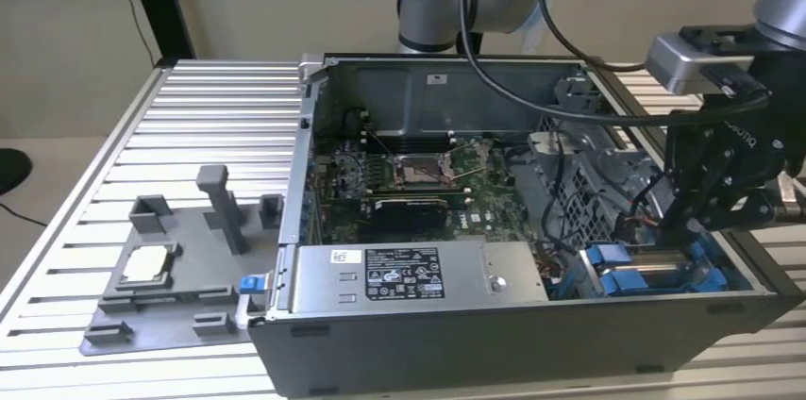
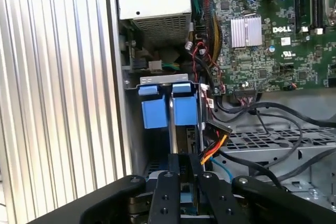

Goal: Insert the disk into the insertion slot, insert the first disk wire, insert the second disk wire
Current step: 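Insert the first disk wire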

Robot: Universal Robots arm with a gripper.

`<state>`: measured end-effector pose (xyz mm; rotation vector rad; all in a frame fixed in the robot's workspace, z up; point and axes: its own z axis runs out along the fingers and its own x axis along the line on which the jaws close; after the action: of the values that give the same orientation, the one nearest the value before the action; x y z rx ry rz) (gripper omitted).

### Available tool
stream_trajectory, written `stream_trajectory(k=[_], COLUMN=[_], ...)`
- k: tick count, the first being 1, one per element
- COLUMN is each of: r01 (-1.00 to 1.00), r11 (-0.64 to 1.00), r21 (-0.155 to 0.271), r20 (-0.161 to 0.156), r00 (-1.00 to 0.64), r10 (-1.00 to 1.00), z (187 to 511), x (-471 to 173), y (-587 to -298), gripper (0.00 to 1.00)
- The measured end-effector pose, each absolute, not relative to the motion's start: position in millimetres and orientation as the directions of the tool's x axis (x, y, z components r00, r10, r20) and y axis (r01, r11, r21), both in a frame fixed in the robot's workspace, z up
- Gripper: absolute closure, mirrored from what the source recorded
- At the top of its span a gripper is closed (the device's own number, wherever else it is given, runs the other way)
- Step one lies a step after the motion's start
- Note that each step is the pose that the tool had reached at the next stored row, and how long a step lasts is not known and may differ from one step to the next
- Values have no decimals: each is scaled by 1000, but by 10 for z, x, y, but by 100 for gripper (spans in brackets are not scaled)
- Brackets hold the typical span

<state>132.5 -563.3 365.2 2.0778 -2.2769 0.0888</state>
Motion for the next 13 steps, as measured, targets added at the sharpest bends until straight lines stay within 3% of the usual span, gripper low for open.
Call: stream_trajectory(k=[13], r01=[-996], r11=[91], r21=[-4], r20=[87], r00=[-91], r10=[-992], z=[3613], x=[1369], y=[-5529], gripper=[100])
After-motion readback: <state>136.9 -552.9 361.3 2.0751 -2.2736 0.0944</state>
